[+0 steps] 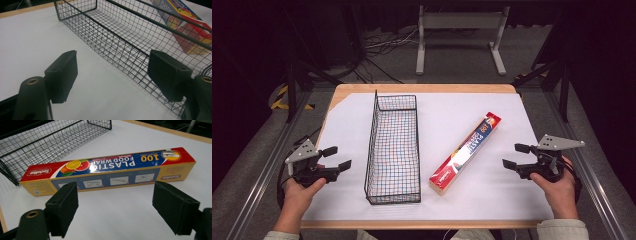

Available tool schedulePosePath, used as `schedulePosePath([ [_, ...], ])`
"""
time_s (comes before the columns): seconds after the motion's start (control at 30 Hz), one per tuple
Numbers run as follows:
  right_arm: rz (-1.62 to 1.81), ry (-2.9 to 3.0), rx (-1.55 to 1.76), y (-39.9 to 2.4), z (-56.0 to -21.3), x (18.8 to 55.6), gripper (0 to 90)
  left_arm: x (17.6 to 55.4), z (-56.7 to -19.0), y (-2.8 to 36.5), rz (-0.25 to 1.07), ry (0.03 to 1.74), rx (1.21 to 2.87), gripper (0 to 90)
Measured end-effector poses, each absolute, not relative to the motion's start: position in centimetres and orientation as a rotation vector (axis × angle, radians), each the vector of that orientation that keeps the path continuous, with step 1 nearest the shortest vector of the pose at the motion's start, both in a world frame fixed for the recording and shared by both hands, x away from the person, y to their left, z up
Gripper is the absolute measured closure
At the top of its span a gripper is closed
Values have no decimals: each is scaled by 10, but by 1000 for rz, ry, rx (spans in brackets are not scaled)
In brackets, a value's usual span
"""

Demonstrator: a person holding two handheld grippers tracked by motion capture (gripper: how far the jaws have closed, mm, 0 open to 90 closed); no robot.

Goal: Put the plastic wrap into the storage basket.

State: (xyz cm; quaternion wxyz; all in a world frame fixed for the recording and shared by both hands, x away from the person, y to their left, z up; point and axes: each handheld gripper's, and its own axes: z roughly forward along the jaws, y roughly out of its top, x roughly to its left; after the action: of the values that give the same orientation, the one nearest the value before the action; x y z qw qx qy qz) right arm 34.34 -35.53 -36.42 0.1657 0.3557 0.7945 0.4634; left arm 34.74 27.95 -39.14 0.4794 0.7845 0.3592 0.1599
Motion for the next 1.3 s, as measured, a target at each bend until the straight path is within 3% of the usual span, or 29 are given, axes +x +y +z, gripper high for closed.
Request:
schedulePosePath([
  [0.4, 1361, 2240, 941, -344, -357, 343, 345, 345, -391, 281, 399, 902, 1909, 251],
  [0.47, 1372, 2240, 926, -338, -355, 344, 405, 345, -391, 281, 395, 905, 1906, 251],
  [0.53, 1386, 2254, 918, -335, -353, 344, 400, 345, -392, 281, 399, 904, 1906, 251],
  [1.3, 1451, 2420, 733, -233, -330, 381, 576, 348, -391, 280, 414, 904, 1904, 251],
])
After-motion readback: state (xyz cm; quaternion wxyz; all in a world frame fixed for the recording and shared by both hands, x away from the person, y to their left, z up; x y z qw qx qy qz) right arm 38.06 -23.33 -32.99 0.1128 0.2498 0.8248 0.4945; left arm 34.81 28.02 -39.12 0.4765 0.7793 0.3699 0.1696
